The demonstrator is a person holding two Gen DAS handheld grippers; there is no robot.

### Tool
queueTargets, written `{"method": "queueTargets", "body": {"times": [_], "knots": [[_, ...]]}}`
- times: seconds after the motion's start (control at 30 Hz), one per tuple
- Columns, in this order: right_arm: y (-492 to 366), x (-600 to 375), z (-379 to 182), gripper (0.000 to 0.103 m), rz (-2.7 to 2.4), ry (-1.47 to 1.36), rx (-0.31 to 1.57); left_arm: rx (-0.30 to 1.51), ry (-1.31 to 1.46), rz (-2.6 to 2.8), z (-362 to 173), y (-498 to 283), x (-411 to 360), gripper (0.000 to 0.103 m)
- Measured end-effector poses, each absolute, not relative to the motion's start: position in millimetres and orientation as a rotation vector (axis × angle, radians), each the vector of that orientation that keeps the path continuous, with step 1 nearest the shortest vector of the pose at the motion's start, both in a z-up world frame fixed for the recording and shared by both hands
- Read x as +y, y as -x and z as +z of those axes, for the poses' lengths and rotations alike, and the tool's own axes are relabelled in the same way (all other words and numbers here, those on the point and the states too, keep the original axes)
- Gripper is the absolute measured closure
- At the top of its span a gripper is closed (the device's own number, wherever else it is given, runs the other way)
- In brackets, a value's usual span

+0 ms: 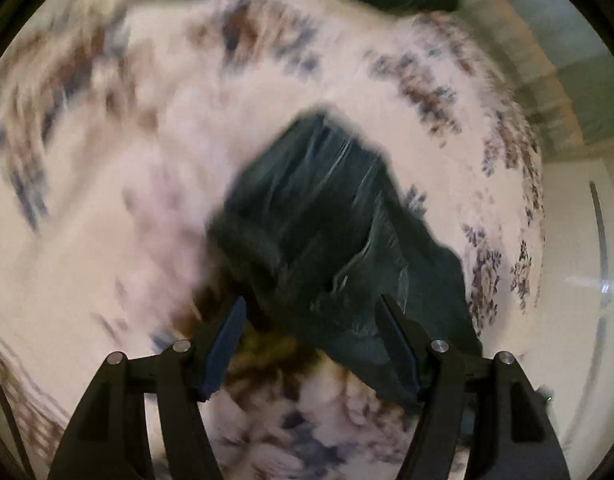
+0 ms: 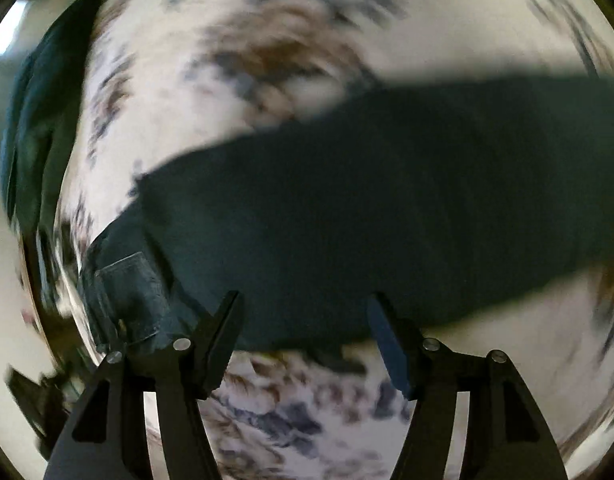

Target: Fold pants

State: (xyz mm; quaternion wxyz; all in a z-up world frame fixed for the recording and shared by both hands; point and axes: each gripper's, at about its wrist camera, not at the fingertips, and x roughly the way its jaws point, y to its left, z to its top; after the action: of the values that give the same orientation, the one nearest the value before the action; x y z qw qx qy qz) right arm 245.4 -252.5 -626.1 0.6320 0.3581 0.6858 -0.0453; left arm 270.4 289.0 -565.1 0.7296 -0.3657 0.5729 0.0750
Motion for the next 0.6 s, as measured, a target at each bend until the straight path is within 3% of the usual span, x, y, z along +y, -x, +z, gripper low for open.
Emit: {"method": "queueTargets", "body": {"times": [0.07,0.2,0.3,0.37,0.43,0.6], "knots": [[-218.4,-252.0,-646.2,0.036,-0.164,-0.943,1.548,1.248,0.934,0.186,-586.8,-275.8,297.6,0.038],[-190.0,-280.6,-671.8,0.048,-0.237,-1.164,1.408,1.241,1.001,0.223,-617.7,-295.9,313.1,0.038],[-187.7,-290.0,-687.3,0.049,-0.235,-1.221,1.378,1.249,0.959,0.26,-631.2,-306.0,322.6,0.051],[-186.5,-293.8,-692.8,0.065,-0.255,-1.226,1.374,1.24,0.916,0.259,-626.1,-306.8,319.7,0.062],[-185.1,-294.8,-690.7,0.092,-0.276,-1.195,1.363,1.227,0.839,0.254,-614.5,-303.6,314.3,0.073],[-184.1,-269.1,-653.0,0.096,-0.297,-1.016,1.313,1.246,0.789,0.295,-615.9,-294.2,321.2,0.075]]}}
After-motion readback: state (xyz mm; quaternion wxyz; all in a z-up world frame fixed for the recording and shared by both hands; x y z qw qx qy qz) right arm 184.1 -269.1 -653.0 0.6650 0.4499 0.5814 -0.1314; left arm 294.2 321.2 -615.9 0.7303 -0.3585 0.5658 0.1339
